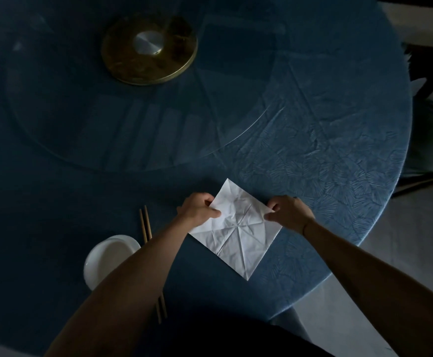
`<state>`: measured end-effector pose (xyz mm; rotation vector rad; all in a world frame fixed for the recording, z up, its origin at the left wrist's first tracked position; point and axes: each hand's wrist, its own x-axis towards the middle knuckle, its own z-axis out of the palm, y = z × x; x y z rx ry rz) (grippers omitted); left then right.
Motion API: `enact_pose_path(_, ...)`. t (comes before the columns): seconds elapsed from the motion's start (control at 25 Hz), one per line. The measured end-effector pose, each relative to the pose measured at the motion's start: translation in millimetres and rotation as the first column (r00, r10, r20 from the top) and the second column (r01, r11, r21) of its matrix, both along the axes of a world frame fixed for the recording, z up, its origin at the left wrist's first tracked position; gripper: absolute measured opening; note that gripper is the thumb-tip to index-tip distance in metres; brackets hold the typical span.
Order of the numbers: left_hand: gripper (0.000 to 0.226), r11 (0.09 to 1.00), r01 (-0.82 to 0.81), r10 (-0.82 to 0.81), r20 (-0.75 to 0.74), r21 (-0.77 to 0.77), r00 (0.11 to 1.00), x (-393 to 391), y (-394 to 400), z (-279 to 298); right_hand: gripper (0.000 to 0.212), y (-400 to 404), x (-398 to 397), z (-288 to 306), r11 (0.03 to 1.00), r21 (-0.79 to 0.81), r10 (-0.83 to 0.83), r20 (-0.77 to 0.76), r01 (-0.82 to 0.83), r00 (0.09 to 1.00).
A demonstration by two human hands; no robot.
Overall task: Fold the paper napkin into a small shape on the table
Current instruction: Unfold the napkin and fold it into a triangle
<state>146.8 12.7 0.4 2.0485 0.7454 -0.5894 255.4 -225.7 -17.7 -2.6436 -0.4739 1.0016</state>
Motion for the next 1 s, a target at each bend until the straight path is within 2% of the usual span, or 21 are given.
enact_pose_path(0.12,0.014,0.996,0.055,-0.059,0.057,0.069,0.997,-10.5,3.7,1.3,0.014,3.1,1.8,-0.2,0.999,0.033,-0.01,0.005,0.01,1.0)
enact_pose_path(0.36,0.008,0.991,0.023,-0.06,0.287,0.13,0.956,-33.9,-2.4,0.1,0.008,-7.7,-2.9,-0.2,0.981,0.171,-0.09,-0.025,0.093,0.996)
enact_pose_path(0.52,0.008,0.945,0.101,-0.226,0.398,0.311,0.889,-51.2,-6.7,-1.5,0.013,-14.6,-10.4,1.8,0.963,0.244,-0.116,0.004,0.112,0.993)
enact_pose_path(0.64,0.011,0.851,0.168,-0.416,0.442,0.498,0.795,-70.1,-10.8,-4.5,0.016,-21.1,-20.4,2.2,0.955,0.285,-0.101,0.064,0.078,0.993)
enact_pose_path(0.72,0.015,0.789,0.235,-0.534,0.444,0.567,0.72,-83.2,-15.1,-8.3,0.018,-25.0,-27.8,1.5,0.959,0.28,-0.088,0.13,0.049,0.988)
enact_pose_path(1.0,0.017,0.705,0.354,-0.667,0.407,0.614,0.623,-99.0,-26.2,-23.2,0.018,-39.2,-48.2,-4.4,0.968,0.248,-0.053,0.376,-0.046,0.925)
